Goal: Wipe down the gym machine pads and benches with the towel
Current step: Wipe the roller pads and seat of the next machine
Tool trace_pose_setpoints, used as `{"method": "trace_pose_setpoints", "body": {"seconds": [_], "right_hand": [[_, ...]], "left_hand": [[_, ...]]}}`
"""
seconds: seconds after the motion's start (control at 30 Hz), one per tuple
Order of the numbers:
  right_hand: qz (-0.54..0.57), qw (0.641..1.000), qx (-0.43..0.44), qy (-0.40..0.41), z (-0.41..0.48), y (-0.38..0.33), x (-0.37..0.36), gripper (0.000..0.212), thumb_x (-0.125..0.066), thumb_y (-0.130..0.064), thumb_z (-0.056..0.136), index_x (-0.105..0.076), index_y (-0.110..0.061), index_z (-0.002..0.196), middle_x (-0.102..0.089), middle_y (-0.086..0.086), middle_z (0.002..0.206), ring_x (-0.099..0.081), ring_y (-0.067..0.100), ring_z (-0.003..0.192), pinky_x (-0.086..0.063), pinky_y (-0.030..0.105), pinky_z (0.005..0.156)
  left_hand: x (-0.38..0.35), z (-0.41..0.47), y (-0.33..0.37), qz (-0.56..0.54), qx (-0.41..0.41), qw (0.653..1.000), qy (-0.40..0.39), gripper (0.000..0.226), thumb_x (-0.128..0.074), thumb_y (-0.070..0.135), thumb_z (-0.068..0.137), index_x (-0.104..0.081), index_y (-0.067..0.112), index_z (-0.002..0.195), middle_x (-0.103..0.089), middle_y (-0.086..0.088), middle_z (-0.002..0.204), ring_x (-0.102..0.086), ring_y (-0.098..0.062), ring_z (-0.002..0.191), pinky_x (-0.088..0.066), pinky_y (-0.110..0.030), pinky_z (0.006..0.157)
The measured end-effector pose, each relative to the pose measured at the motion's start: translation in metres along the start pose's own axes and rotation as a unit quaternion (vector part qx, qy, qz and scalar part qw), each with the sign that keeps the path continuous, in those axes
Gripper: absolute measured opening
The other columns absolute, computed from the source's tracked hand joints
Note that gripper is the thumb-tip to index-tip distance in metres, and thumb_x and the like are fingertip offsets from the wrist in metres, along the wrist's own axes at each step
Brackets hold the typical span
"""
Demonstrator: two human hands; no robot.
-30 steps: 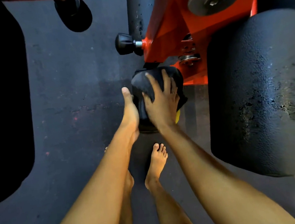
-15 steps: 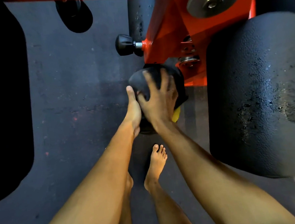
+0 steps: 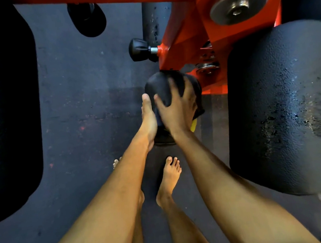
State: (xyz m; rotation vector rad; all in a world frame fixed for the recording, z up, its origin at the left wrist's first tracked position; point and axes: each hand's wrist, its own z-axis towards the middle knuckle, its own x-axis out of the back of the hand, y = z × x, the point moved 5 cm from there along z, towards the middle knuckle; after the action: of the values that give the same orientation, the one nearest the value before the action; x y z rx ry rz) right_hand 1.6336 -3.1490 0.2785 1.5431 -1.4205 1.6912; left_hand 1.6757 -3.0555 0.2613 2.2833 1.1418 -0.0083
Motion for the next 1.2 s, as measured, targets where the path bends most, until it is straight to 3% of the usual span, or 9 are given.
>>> {"method": "trace_pose_setpoints", "body": {"seconds": [0.1,0.2,0.27,0.37,0.47,0.7,0.93,1.03,1.2], "right_hand": [[-0.066,0.989,0.108,-0.074,0.003,-0.007,-0.011,0.069,-0.057,-0.067,0.086,-0.043,-0.048,0.151,-0.015,0.006,0.170,-0.011,0.045,0.154,-0.022,0.064,0.120],[0.016,0.998,0.013,-0.054,0.011,0.003,-0.007,0.074,-0.065,-0.063,0.083,-0.041,-0.045,0.151,-0.017,0.006,0.169,-0.018,0.042,0.154,-0.029,0.058,0.119],[0.124,0.985,-0.120,-0.014,0.014,0.019,-0.002,0.076,-0.065,-0.064,0.086,-0.038,-0.041,0.153,-0.028,0.004,0.165,-0.034,0.032,0.150,-0.037,0.047,0.114],[0.216,0.954,-0.204,-0.042,0.015,0.031,-0.004,0.073,-0.063,-0.062,0.092,-0.035,-0.039,0.156,-0.038,-0.002,0.160,-0.047,0.025,0.141,-0.041,0.040,0.109],[0.212,0.963,-0.160,-0.033,0.008,0.029,0.001,0.071,-0.062,-0.058,0.094,-0.035,-0.036,0.157,-0.037,-0.002,0.162,-0.042,0.020,0.145,-0.040,0.041,0.115],[0.064,0.992,0.030,-0.100,-0.079,0.039,0.004,0.079,-0.065,-0.039,0.092,-0.026,-0.042,0.160,-0.007,0.007,0.172,-0.011,0.028,0.158,-0.024,0.051,0.126],[0.055,0.994,-0.003,-0.096,-0.079,0.032,0.001,0.075,-0.066,-0.034,0.096,-0.026,-0.054,0.157,-0.007,0.005,0.172,-0.012,0.033,0.158,-0.028,0.059,0.121],[0.019,0.996,-0.043,-0.071,-0.020,-0.004,0.000,0.065,-0.063,-0.040,0.099,-0.034,-0.049,0.156,-0.013,0.007,0.171,-0.013,0.040,0.156,-0.027,0.062,0.120],[0.025,0.998,-0.028,-0.050,0.000,-0.009,0.004,0.061,-0.063,-0.042,0.099,-0.040,-0.043,0.155,-0.020,0.007,0.170,-0.017,0.040,0.155,-0.029,0.061,0.119]], "left_hand": [[-0.003,-0.012,0.009,-0.020,-0.013,1.000,0.008,0.078,-0.016,0.068,0.103,-0.031,0.016,0.159,-0.043,-0.006,0.158,-0.043,-0.022,0.145,-0.045,-0.028,0.105],[-0.004,-0.012,0.011,-0.015,-0.046,0.999,-0.001,0.068,-0.010,0.059,0.106,-0.045,0.020,0.150,-0.055,0.000,0.147,-0.056,-0.009,0.130,-0.053,-0.012,0.083],[0.002,-0.007,0.006,-0.005,-0.035,0.999,0.025,0.071,-0.012,0.070,0.101,-0.043,0.026,0.148,-0.046,0.012,0.152,-0.043,-0.001,0.136,-0.044,-0.010,0.099],[0.011,0.026,-0.026,0.012,-0.022,0.999,0.029,0.113,-0.024,0.106,0.068,-0.026,0.040,0.160,-0.021,0.011,0.168,-0.016,-0.006,0.154,-0.011,-0.044,0.128],[0.024,0.074,-0.078,0.021,0.008,0.999,0.031,0.113,-0.025,0.109,0.061,-0.029,0.047,0.156,-0.022,0.012,0.168,-0.014,-0.005,0.155,-0.010,-0.052,0.126],[0.018,0.033,-0.029,-0.005,0.009,0.999,0.046,0.123,-0.021,0.110,0.058,-0.044,0.034,0.152,-0.052,0.001,0.152,-0.046,-0.016,0.141,-0.029,-0.047,0.121],[0.014,0.012,-0.008,-0.033,-0.005,0.999,0.043,0.084,-0.021,0.088,0.089,-0.068,0.025,0.120,-0.075,-0.004,0.114,-0.067,-0.016,0.114,-0.044,-0.037,0.111],[0.010,0.016,-0.016,-0.040,-0.042,0.997,0.041,0.091,-0.023,0.091,0.085,-0.052,0.032,0.147,-0.062,0.002,0.142,-0.056,-0.011,0.133,-0.038,-0.042,0.118],[0.011,0.038,-0.050,-0.044,-0.035,0.997,0.060,0.102,-0.025,0.107,0.065,-0.039,0.053,0.150,-0.039,0.016,0.160,-0.029,-0.007,0.151,-0.021,-0.048,0.124]]}}
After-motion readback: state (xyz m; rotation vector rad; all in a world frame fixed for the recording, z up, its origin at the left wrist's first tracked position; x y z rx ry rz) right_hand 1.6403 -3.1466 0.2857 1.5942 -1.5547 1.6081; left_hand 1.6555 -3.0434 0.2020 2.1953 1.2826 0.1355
